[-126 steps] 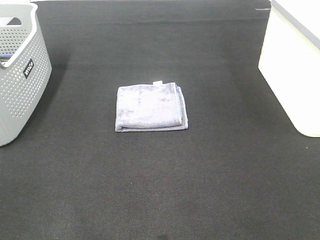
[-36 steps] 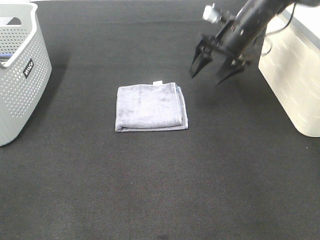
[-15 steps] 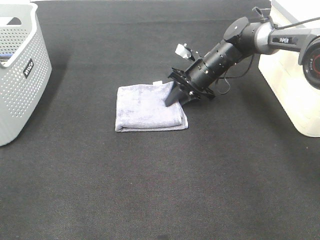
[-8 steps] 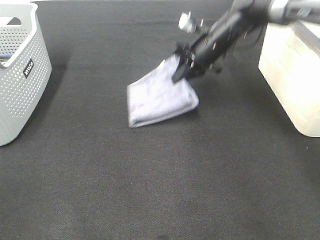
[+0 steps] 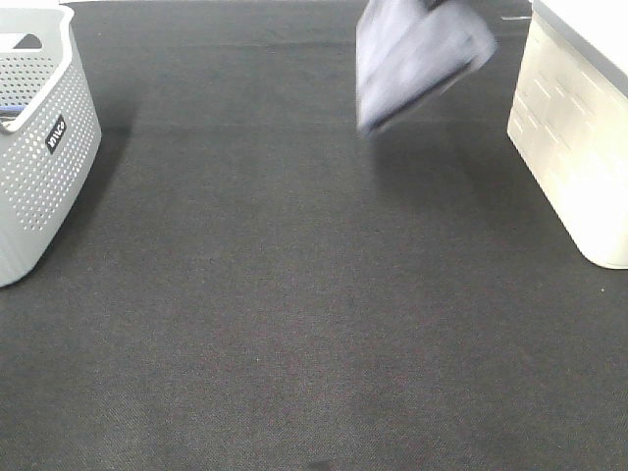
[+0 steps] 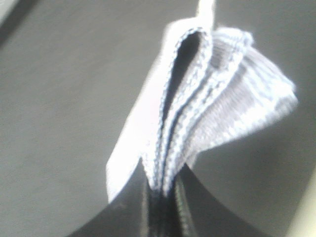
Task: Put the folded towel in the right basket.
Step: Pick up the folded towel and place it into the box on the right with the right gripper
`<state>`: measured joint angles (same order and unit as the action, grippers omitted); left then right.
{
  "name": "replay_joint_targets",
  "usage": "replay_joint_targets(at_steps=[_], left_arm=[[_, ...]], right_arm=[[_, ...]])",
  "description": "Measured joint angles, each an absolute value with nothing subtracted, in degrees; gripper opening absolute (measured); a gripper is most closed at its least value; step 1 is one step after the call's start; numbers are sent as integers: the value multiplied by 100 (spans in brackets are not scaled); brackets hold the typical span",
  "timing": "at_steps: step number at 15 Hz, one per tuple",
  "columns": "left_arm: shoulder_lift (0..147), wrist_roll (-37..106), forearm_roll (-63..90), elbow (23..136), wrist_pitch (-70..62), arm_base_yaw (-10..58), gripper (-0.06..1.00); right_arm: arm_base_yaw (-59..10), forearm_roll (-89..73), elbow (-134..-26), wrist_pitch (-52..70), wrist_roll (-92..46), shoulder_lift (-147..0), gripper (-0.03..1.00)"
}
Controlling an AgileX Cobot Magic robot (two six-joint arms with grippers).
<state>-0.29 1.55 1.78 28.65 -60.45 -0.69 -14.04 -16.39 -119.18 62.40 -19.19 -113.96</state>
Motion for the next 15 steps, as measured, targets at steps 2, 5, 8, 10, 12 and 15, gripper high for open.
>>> replay_joint_targets(at_steps=[2,5,8,10,12,15], left_arm=[[-29,155,178,2865,-6045,-69,97],[-29,155,178,2865,-6045,-69,97],[-29,155,178,2865,-6045,-69,97],[-29,155,178,2865,-6045,-69,97],[-29,155,178,2865,-6045,-69,97],[-29,155,178,2865,-6045,-69,97]], right_arm=[[-1077,-1473,-11918,6245,-1765,-10966,6],[-372,-1404,-11918,6251,-1673,-10565,6],[607,-1346,-11918,6257,-1633,-10445,6],[1112,-1375,-11918,6268,-1507,-10485,6],[1450,-1495,-11918,6285,-1495,-10709,6],[1467,-1719,-11918,6366,-1318,-11339,6]])
